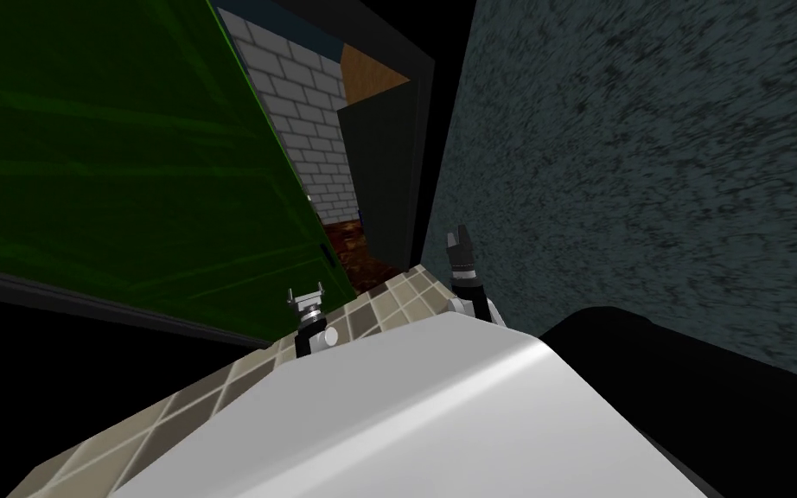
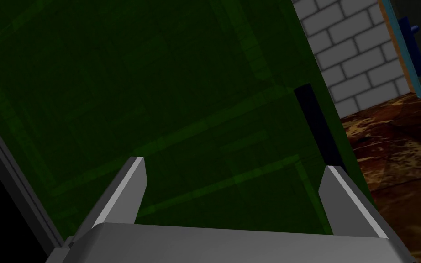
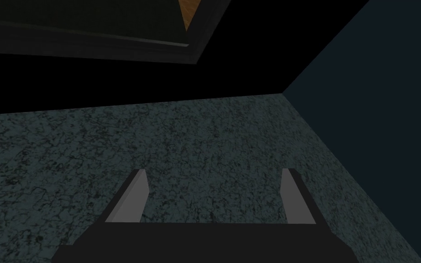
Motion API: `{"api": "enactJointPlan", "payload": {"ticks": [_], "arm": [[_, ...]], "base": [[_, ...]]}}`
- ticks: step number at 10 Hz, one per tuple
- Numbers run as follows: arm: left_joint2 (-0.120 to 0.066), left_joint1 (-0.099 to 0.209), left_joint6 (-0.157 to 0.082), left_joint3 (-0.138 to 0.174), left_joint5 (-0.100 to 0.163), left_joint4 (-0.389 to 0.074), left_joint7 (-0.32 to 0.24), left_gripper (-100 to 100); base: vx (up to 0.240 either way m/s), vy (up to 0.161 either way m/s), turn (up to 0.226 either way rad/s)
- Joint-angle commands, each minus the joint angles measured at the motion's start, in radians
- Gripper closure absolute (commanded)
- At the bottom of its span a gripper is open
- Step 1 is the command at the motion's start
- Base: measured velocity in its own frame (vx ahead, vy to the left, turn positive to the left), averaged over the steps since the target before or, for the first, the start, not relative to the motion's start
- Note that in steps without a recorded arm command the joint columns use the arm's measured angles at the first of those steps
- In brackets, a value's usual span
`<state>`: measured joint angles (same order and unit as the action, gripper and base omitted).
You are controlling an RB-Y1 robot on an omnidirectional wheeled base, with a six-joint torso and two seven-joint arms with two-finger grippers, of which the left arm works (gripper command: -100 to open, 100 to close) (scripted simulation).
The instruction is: Push the door open
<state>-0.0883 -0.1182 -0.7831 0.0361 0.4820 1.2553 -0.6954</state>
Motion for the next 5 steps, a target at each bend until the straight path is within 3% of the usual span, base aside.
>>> {"api": "enactJointPlan", "payload": {"ticks": [1,5], "arm": [[0.004,0.016,-0.007,0.0,0.017,-0.037,-0.027,-100],[0.012,0.047,-0.026,-0.003,0.057,-0.123,-0.092,-100]], "base": [[0.09,0.055,-0.099],[0.081,0.055,-0.089]]}}
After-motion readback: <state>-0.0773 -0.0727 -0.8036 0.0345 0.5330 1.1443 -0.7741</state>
